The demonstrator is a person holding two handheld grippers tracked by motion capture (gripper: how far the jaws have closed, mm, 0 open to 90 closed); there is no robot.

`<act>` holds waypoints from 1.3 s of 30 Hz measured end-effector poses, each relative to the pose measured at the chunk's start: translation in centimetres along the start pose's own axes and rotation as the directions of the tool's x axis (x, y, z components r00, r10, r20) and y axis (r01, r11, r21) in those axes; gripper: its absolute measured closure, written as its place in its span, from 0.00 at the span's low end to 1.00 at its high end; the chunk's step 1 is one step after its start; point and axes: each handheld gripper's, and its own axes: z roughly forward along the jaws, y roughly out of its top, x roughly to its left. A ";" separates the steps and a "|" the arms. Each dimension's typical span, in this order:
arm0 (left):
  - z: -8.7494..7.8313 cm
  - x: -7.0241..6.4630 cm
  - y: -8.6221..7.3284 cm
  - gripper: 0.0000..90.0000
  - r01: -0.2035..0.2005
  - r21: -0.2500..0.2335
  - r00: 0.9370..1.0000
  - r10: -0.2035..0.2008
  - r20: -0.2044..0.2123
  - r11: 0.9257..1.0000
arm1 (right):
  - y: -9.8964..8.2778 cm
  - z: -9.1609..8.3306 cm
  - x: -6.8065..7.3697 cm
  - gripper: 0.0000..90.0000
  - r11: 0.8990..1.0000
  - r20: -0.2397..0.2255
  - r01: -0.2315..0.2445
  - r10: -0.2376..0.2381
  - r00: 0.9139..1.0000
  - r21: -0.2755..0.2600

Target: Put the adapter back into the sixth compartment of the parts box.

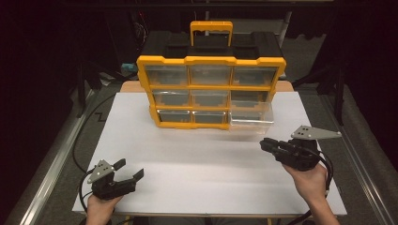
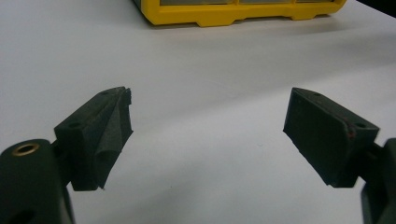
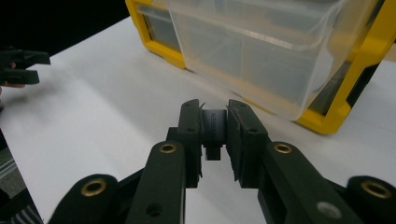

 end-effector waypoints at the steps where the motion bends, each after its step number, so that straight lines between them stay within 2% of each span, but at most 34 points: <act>1: 0.0 0.0 0.0 0.18 0.000 0.000 1.000 0.000 0.000 1.000 | 0.3 -0.2 0.0 0.85 1.000 0.001 0.003 -0.003 1.000 -0.005; 10: 0.0 0.0 0.0 0.18 -0.001 0.000 1.000 0.001 0.002 1.000 | 3.5 -1.0 0.0 0.85 0.999 -0.001 0.034 -0.034 0.999 -0.026; 17: 0.0 0.0 0.0 0.18 -0.006 0.001 1.000 0.006 0.004 1.000 | 4.9 -0.7 0.1 0.85 0.998 0.007 0.059 -0.058 0.998 -0.018; 23: 0.0 0.0 0.0 0.18 -0.001 0.000 1.000 0.001 0.005 1.000 | 6.3 -0.6 -0.4 0.85 0.998 0.015 0.047 -0.047 0.999 -0.034; 27: 0.0 0.0 0.0 0.18 0.000 0.001 1.000 0.000 0.008 1.000 | 7.4 0.2 -1.1 0.85 0.999 0.036 0.037 -0.036 0.999 -0.027; 32: 0.0 0.1 0.0 0.18 0.004 0.004 1.000 -0.004 0.010 1.000 | 8.0 0.8 -1.7 0.85 0.999 0.051 0.028 -0.026 0.998 -0.022; 39: 0.1 0.1 0.0 0.18 0.004 0.005 1.000 -0.004 0.009 1.000 | 8.3 2.4 -2.5 0.83 1.000 0.080 0.016 -0.017 0.997 0.017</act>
